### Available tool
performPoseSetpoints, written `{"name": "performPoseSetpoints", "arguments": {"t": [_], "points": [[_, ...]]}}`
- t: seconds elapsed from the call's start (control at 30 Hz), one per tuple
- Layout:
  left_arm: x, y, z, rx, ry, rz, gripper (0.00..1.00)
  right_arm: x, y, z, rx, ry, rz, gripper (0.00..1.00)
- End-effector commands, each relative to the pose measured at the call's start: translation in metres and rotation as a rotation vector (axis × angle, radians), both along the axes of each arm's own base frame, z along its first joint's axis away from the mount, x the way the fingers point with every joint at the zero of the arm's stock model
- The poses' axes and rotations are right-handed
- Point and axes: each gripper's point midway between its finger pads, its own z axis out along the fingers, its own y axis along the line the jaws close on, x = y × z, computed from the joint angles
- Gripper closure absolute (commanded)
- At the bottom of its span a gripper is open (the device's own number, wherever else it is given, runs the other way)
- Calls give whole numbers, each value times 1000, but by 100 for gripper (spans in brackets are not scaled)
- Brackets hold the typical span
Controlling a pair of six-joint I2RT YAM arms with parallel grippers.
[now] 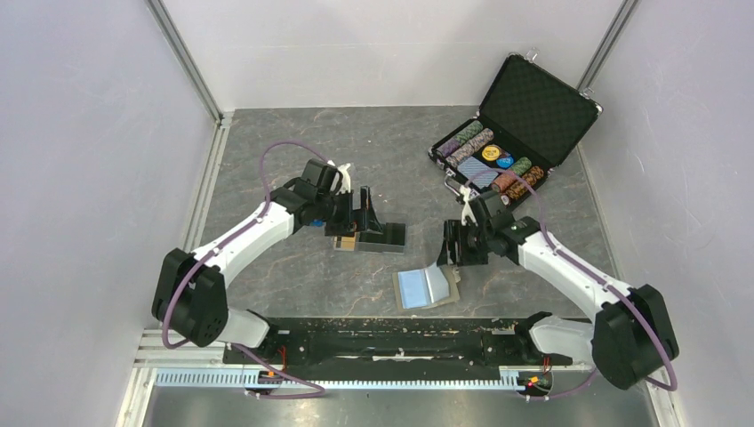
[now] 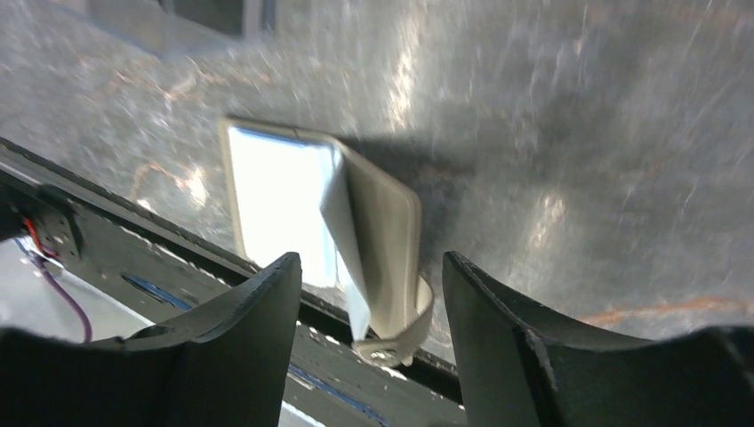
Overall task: Put the credit cards into the card holder
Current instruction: Move the card holder to the center of the board, then pick up the credit card from the storage box.
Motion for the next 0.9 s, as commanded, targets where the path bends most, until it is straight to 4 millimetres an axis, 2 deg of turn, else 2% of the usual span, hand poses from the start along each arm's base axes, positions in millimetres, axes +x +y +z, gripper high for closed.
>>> {"name": "performPoseSetpoints", "arguments": {"t": [0.0, 0.1, 0.27, 0.33, 0.5, 0.7, 0.87], "points": [[8, -15, 17, -63, 10, -28, 0, 40, 12, 34, 35, -87, 34, 36], [12, -19, 12, -63, 40, -23, 1, 61, 16, 46, 52, -109, 54, 33], [21, -31, -3, -74, 118, -13, 8, 86, 29, 54, 109, -109, 96, 32], [27, -35, -11, -81, 142, 3, 15, 94, 40, 56, 145, -97, 118, 33], [42, -47, -33, -64, 193, 34, 32, 109, 62, 49, 232, -45, 142, 38], [60, -53, -53, -4, 213, 57, 43, 121, 86, 45, 349, -11, 167, 47], [63, -59, -70, 48, 243, 43, 54, 124, 92, 33, 369, 28, 184, 54]]}}
